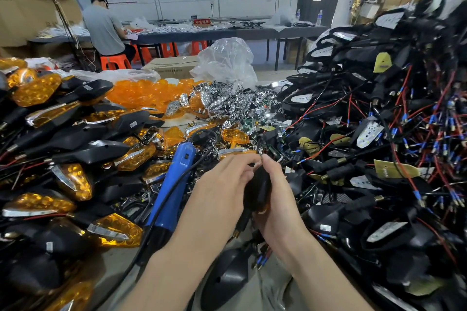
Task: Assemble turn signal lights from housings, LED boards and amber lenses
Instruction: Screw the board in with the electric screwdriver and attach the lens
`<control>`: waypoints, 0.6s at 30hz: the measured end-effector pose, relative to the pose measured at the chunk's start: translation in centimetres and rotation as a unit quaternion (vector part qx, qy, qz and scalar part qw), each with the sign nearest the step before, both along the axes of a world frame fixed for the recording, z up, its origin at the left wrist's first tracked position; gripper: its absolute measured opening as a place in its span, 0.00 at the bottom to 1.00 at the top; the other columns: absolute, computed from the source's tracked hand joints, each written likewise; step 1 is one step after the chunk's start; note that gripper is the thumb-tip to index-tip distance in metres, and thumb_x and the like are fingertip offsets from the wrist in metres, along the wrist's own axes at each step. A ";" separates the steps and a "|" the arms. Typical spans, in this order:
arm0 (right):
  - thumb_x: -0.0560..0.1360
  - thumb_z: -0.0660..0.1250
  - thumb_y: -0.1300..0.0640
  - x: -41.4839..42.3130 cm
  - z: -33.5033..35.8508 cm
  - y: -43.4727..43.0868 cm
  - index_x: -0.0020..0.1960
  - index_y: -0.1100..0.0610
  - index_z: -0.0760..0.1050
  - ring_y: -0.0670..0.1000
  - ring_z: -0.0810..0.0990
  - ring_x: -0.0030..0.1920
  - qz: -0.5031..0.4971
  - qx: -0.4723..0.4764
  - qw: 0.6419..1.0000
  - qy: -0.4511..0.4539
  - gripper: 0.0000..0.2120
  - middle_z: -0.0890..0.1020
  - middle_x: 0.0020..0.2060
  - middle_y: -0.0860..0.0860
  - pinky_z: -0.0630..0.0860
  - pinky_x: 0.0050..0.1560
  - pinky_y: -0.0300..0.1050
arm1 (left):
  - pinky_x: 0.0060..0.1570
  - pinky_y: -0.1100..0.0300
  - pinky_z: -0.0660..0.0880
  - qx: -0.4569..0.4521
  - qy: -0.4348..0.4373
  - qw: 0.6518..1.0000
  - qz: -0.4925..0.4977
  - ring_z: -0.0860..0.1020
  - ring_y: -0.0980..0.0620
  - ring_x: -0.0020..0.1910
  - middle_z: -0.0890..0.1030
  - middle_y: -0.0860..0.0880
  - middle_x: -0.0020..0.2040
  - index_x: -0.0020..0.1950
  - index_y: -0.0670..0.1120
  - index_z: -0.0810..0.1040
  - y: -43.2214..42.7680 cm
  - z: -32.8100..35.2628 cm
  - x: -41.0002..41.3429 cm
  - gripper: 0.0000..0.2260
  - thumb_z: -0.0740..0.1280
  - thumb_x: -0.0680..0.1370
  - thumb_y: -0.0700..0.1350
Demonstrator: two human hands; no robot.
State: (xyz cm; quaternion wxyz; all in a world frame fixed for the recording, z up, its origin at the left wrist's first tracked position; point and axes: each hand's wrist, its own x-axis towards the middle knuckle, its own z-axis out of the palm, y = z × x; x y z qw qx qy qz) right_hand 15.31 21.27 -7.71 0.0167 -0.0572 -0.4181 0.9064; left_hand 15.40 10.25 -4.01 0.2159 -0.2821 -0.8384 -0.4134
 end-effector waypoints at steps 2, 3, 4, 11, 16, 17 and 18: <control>0.69 0.73 0.39 0.0 0.0 0.1 0.56 0.54 0.82 0.52 0.85 0.50 -0.012 0.008 1.000 -0.011 0.24 0.85 0.49 0.55 0.80 0.47 0.47 | 0.46 0.51 0.82 -0.059 0.050 0.997 0.016 0.82 0.56 0.52 0.83 0.56 0.54 0.65 0.54 0.77 0.1 0.0 0.3 0.17 0.66 0.80 0.37; 0.70 0.71 0.39 0.0 -0.1 0.2 0.55 0.53 0.82 0.53 0.85 0.51 -0.014 0.009 1.000 -0.015 0.22 0.85 0.49 0.54 0.79 0.50 0.48 | 0.47 0.50 0.82 -0.072 0.062 0.995 0.026 0.83 0.54 0.53 0.84 0.54 0.55 0.67 0.53 0.76 0.1 -0.1 0.5 0.19 0.66 0.80 0.36; 0.73 0.70 0.39 0.1 -0.1 0.3 0.53 0.53 0.83 0.53 0.85 0.51 -0.011 0.007 1.000 -0.020 0.19 0.85 0.48 0.54 0.78 0.51 0.49 | 0.49 0.50 0.82 -0.071 0.063 0.995 0.029 0.83 0.54 0.54 0.84 0.54 0.56 0.70 0.54 0.74 0.0 -0.2 0.8 0.20 0.65 0.80 0.37; 0.76 0.69 0.45 0.2 0.3 0.2 0.36 0.51 0.80 0.51 0.78 0.33 -0.016 -0.086 0.996 -0.004 0.14 0.77 0.34 0.51 0.77 0.31 0.43 | 0.62 0.71 0.70 0.072 -0.107 0.991 0.043 0.69 0.74 0.64 0.74 0.70 0.63 0.74 0.60 0.67 -1.3 -2.0 2.5 0.20 0.58 0.84 0.45; 0.76 0.70 0.47 -0.2 0.0 0.2 0.34 0.51 0.78 0.51 0.76 0.31 -0.029 -0.121 0.992 0.004 0.14 0.77 0.34 0.52 0.74 0.28 0.44 | 0.53 0.53 0.73 -0.176 -0.010 0.956 0.236 0.77 0.55 0.54 0.81 0.53 0.52 0.58 0.50 0.81 -4.5 -3.7 3.2 0.12 0.66 0.75 0.44; 0.74 0.71 0.47 -0.3 0.0 0.1 0.34 0.51 0.79 0.51 0.77 0.31 -0.029 -0.118 0.993 0.002 0.13 0.77 0.34 0.52 0.74 0.28 0.44 | 0.51 0.47 0.75 -0.222 -0.007 0.935 0.276 0.78 0.47 0.51 0.82 0.48 0.51 0.55 0.47 0.82 -4.9 -4.0 3.1 0.11 0.69 0.73 0.43; 0.72 0.72 0.46 -0.3 0.0 0.1 0.34 0.51 0.79 0.51 0.77 0.31 -0.031 -0.114 0.993 0.000 0.11 0.78 0.34 0.52 0.75 0.28 0.44 | 0.49 0.44 0.75 -0.257 -0.010 0.917 0.304 0.79 0.43 0.49 0.82 0.45 0.50 0.54 0.44 0.83 -5.3 -4.4 3.1 0.11 0.72 0.72 0.42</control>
